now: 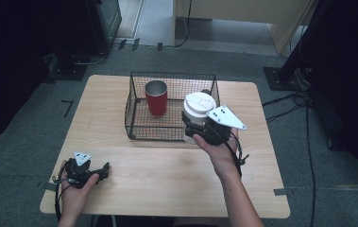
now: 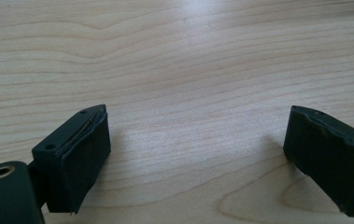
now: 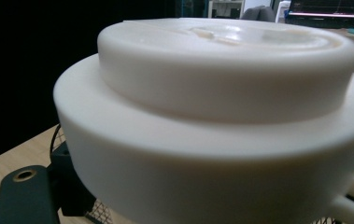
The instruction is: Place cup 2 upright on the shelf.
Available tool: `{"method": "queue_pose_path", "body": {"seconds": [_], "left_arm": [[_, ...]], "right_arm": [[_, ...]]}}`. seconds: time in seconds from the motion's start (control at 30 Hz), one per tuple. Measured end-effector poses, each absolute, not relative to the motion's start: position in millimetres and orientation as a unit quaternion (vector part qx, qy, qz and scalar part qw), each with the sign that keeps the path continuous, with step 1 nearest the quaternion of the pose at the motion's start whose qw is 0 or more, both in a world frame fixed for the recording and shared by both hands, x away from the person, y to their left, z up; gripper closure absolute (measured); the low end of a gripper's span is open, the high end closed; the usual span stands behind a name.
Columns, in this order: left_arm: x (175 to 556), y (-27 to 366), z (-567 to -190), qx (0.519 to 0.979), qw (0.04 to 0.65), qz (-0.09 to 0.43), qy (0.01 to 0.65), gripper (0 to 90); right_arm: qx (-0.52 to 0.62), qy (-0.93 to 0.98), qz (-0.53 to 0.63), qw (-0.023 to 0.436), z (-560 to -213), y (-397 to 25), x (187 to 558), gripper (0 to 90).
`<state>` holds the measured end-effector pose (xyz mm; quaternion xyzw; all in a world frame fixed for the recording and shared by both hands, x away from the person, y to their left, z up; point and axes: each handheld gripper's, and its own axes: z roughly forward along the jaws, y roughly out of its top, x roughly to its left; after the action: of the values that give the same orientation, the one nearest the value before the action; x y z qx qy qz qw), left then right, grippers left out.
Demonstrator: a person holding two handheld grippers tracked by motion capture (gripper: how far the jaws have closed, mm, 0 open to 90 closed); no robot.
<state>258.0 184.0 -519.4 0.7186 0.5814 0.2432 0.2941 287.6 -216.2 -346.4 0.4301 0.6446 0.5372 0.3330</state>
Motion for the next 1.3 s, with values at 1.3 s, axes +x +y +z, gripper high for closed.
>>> {"method": "queue_pose_path", "body": {"seconds": [1.3], "left_arm": [[258, 184, -519, 0.719, 0.294, 0.243, 0.581, 8.2]], "right_arm": [[0.483, 0.623, 0.507, 0.348, -373, -204, 400, 16.1]]}}
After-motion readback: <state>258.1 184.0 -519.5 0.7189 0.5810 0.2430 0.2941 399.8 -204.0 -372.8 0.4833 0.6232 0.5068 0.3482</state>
